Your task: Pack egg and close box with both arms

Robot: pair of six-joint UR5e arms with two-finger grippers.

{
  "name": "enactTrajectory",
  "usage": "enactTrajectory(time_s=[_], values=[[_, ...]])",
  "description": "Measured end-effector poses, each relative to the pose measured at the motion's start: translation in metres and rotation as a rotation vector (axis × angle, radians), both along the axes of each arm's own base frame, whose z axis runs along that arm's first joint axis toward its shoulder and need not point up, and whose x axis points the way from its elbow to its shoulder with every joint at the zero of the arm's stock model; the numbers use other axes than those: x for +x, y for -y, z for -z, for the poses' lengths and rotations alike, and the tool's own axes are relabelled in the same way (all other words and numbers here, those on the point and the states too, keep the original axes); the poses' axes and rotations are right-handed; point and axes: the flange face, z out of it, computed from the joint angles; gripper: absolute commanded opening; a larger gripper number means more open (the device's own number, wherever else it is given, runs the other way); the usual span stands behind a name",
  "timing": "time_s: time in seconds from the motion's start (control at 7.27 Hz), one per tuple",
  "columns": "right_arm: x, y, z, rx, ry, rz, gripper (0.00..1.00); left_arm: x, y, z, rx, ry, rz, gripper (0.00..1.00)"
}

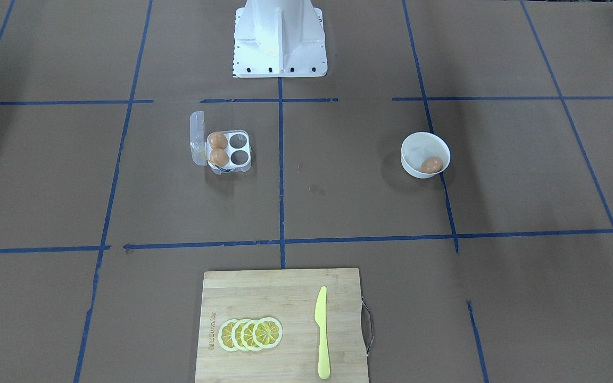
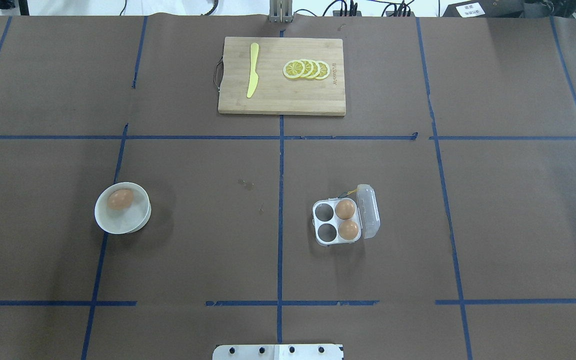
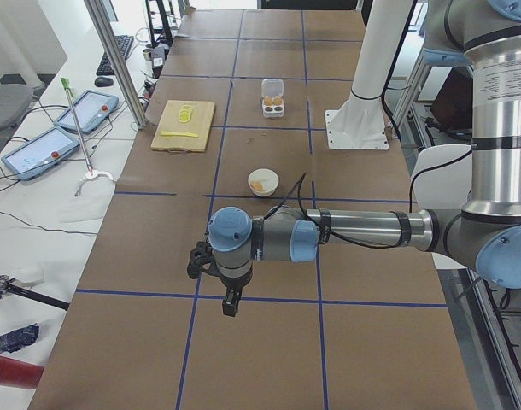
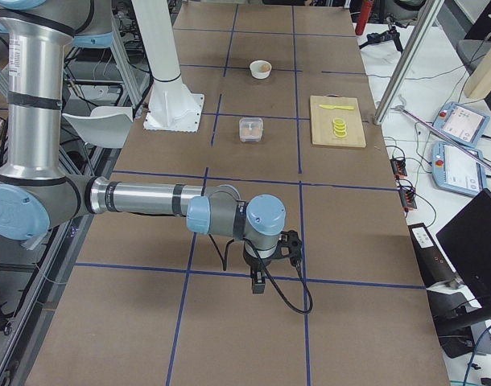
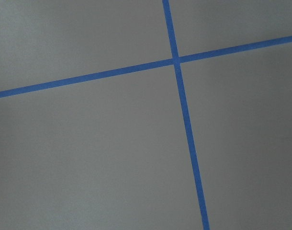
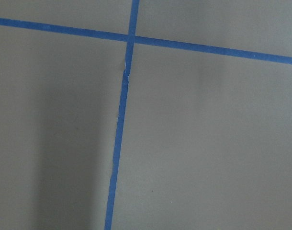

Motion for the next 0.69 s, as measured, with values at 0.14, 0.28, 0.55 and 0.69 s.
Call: enactTrajectory(time_s=[0.14, 0.28, 0.55, 0.69], values=[[0.0, 0.0, -0.001, -0.002, 0.0, 0.0, 1.0, 0.0, 0.001, 0.002, 0.004, 0.001, 0.0, 1.0], [0.0, -0.001, -0.001, -0.004, 0.0, 0.0, 1.0, 0.0, 0.002, 0.005, 0.013, 0.001, 0.0, 1.0], [0.0, 0.0, 0.0, -0.002, 0.001, -0.001, 1.0, 0.0, 0.006, 0.011, 0.089, 0.004, 0.001, 1.0], [0.0, 0.0, 0.001, 0.002, 0.001, -0.002, 1.0, -0.001, 0.01, 0.016, 0.159, 0.01, 0.001, 1.0]])
